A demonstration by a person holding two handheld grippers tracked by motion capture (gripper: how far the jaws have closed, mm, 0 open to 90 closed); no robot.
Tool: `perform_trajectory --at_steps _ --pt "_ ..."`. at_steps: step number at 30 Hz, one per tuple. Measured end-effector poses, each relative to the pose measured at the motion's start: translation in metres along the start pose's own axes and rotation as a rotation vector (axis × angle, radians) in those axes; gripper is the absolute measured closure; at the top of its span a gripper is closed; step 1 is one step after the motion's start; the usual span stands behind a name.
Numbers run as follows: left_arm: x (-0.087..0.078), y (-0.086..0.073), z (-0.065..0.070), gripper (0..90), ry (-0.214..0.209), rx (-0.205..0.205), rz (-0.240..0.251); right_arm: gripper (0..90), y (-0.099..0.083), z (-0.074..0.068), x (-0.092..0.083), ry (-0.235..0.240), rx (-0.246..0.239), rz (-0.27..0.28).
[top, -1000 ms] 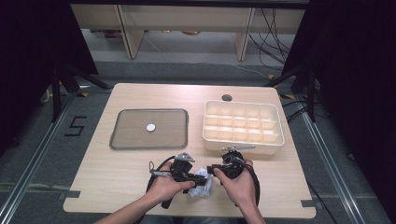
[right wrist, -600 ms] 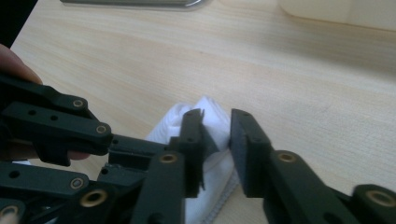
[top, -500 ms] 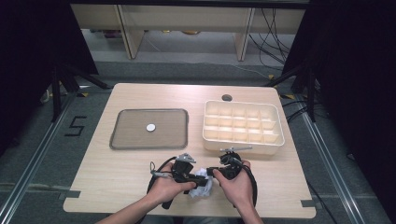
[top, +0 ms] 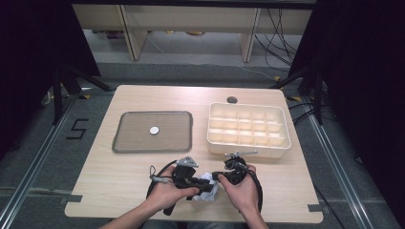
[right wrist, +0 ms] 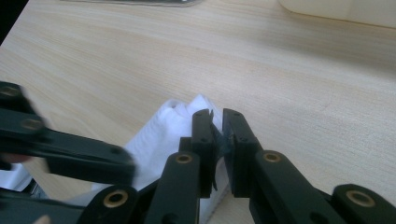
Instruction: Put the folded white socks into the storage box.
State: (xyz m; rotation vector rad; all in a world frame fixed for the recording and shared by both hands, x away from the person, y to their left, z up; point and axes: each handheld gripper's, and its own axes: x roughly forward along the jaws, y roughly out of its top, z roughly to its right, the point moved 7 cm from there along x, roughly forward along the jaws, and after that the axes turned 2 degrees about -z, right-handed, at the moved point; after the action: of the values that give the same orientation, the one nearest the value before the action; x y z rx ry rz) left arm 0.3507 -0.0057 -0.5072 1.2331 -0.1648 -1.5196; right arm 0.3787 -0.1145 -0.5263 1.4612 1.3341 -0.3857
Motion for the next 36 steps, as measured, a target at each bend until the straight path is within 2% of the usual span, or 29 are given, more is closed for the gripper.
perform_trajectory --at_steps 3,7,10,11,12,13,14,16,17,18,19,20,21,22,23,24,25,26,27,29,30,31,32,36 --pt "-0.013 0.004 0.000 72.8 0.001 -0.008 0.027 84.0 0.000 0.001 0.000 0.003 0.002 0.004" --pt "-0.019 0.003 -0.006 77.7 0.005 -0.019 0.028 84.0 0.000 0.000 0.000 0.007 0.004 0.005" --pt "-0.013 -0.003 -0.006 79.8 -0.005 -0.027 0.008 84.0 0.000 0.001 0.000 0.006 0.004 0.006" --pt "-0.011 -0.006 -0.006 79.8 -0.021 -0.031 -0.007 84.0 0.000 0.001 0.000 0.006 0.004 0.006" --pt "-0.008 -0.008 -0.005 80.1 -0.015 -0.030 -0.016 84.1 0.000 0.000 0.000 0.006 0.020 0.002" --pt "-0.005 -0.010 -0.004 80.1 -0.032 -0.030 -0.021 84.1 0.000 -0.001 0.000 0.018 0.005 0.006" --pt "-0.006 -0.013 -0.005 80.3 0.002 -0.023 -0.058 84.0 0.002 0.001 0.001 0.024 -0.035 0.023" --pt "0.001 -0.013 -0.005 80.4 -0.026 -0.020 -0.027 84.1 0.001 0.000 0.001 0.028 -0.031 0.021" --pt "0.003 -0.013 -0.006 80.4 -0.016 -0.022 -0.026 84.1 0.001 0.000 0.001 0.028 -0.031 0.021" --pt "0.008 -0.013 -0.010 80.9 -0.034 0.009 -0.016 84.2 0.001 0.000 0.001 0.025 -0.033 0.023" --pt "0.008 -0.013 -0.010 80.9 -0.034 0.009 -0.016 84.2 0.001 0.000 0.001 0.025 -0.033 0.023" --pt "0.010 -0.014 -0.010 80.9 -0.018 -0.016 -0.003 84.1 0.001 0.001 0.001 0.023 -0.034 0.022" --pt "0.010 -0.017 -0.008 81.0 -0.036 -0.046 -0.035 84.2 0.001 0.001 0.001 0.023 -0.033 0.022" --pt "0.012 -0.018 -0.008 81.0 -0.018 -0.040 -0.029 84.2 0.001 0.001 0.001 0.023 -0.033 0.021" --pt "0.013 -0.018 -0.008 81.0 -0.023 -0.040 -0.020 84.2 0.002 0.002 0.001 0.008 -0.036 0.033" --pt "0.013 -0.018 -0.007 81.0 -0.030 -0.033 -0.038 84.2 0.002 0.002 0.003 0.010 -0.033 0.050" --pt "0.014 -0.018 -0.007 80.9 -0.018 -0.021 -0.041 84.2 0.001 0.001 0.002 0.025 -0.030 0.027" --pt "0.014 -0.018 -0.005 80.9 -0.027 -0.019 -0.037 84.2 0.001 0.001 0.002 0.022 -0.032 0.018" --pt "0.015 -0.018 -0.005 80.7 -0.014 -0.002 -0.035 84.3 -0.001 -0.001 0.002 0.010 0.021 0.000" --pt "0.016 -0.018 -0.004 80.5 -0.023 0.004 -0.039 84.3 -0.001 -0.001 0.002 0.011 0.023 -0.001" --pt "0.016 -0.018 -0.004 80.4 -0.021 0.008 -0.041 84.3 -0.001 0.003 0.003 -0.017 0.012 0.007" --pt "0.017 -0.018 -0.003 80.4 -0.024 0.006 -0.038 84.4 -0.002 0.003 0.003 -0.030 0.021 -0.002" --pt "0.018 -0.020 -0.004 80.4 -0.009 0.016 -0.044 84.4 -0.002 0.003 0.004 -0.026 0.022 -0.005" --pt "0.020 -0.021 -0.004 81.0 -0.012 0.025 -0.049 84.4 -0.002 0.005 0.004 -0.025 0.004 -0.002"
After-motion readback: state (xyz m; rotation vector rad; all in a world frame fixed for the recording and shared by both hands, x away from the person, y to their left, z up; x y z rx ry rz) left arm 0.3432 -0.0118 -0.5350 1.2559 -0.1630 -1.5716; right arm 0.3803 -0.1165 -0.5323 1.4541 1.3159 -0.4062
